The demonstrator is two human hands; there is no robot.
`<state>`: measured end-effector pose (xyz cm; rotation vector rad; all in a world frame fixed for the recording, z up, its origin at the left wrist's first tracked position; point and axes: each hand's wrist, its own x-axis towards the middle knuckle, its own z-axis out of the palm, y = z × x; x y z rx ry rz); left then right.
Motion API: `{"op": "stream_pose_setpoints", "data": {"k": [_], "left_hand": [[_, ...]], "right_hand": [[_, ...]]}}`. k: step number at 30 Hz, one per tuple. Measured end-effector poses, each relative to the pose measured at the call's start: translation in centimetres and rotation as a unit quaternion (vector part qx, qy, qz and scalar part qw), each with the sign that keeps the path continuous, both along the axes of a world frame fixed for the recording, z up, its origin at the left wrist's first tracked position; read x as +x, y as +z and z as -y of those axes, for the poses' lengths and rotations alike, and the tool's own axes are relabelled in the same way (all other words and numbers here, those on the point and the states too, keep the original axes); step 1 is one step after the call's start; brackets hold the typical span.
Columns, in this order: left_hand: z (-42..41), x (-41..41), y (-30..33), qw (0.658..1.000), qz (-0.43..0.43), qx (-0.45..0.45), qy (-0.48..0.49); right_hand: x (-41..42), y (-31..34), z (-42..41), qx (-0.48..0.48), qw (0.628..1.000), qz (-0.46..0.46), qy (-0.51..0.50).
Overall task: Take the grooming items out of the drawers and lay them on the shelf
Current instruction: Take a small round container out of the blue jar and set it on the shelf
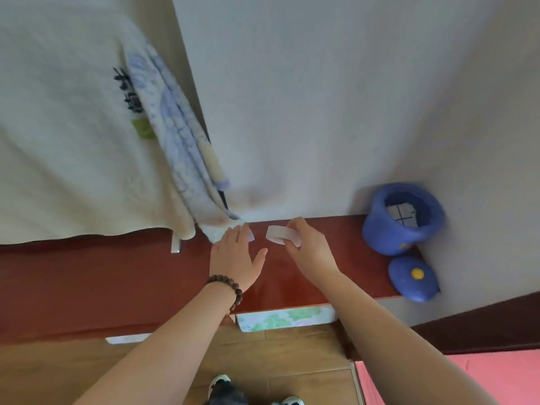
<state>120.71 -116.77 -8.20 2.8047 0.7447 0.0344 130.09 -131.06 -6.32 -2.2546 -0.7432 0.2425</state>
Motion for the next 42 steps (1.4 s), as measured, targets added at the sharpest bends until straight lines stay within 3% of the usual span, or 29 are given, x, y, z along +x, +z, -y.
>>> {"op": "stream_pose_setpoints", "data": {"k": [6,12,18,30,36,42], "left_hand": [[-5.0,-6.7,-0.9,0.996,-0.018,-0.009,0.084],[-9.5,-11.9,-1.6,0.992,-0.018,-0.02,0.124],[-12.1,-14.7,-2.5,0.991,-0.013,-0.042,0.13],[-11.8,-14.3,-2.5,0.995,0.012,-0.06,0.077],[-8.6,-9.7,-0.9,0.994,0.071,-0.074,-0.028],[-1.1,-3.1,-0.3,0.98,0.107,-0.079,-0.146]], "right_hand": [[-4.6,-2.4,-6.0,-0.026,0.994,-0.049,0.096],[-8.0,-5.5,-11.4,-0.09,0.986,0.018,0.139],[-9.8,-7.8,-13.3,-0.137,0.97,0.133,0.152],[-10.1,-9.5,-11.9,-0.175,0.963,0.157,0.132],[-8.6,-6.2,-6.9,-0.096,0.983,0.152,-0.036],[-6.8,-4.6,3.2,-0.085,0.971,0.111,-0.196]]}}
